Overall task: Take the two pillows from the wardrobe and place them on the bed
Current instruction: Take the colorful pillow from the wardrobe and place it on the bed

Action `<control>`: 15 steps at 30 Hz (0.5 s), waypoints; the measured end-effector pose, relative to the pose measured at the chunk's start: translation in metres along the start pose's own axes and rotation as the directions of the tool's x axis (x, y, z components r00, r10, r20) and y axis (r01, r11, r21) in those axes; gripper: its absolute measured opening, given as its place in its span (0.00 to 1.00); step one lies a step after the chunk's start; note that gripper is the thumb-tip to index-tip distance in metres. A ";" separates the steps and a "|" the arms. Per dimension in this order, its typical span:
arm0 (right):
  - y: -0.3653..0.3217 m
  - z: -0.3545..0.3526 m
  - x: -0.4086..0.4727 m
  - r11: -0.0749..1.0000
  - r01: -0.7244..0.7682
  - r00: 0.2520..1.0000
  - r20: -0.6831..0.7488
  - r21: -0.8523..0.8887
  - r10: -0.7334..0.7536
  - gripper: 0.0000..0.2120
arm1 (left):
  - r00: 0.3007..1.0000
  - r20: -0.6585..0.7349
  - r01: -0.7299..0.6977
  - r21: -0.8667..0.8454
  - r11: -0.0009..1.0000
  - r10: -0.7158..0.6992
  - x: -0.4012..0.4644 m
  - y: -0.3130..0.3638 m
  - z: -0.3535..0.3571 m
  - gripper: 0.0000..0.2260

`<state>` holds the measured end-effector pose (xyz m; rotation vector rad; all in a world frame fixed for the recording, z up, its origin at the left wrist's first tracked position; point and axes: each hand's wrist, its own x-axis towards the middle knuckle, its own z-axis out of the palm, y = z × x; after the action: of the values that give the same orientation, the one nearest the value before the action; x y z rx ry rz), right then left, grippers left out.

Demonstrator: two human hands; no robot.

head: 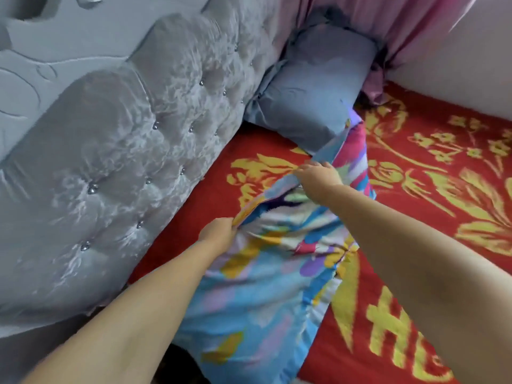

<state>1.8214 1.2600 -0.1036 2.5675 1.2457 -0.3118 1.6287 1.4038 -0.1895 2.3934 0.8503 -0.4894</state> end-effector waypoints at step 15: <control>-0.083 0.305 -0.052 -0.348 -0.682 0.266 0.661 0.643 0.702 0.45 | 0.995 0.096 0.025 0.018 1.000 -0.027 0.190 -0.082 0.060 0.36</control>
<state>1.7015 1.1697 -0.3862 3.4757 -1.4429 -0.8668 1.7046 1.5083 -0.3615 2.3561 0.8386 -0.6196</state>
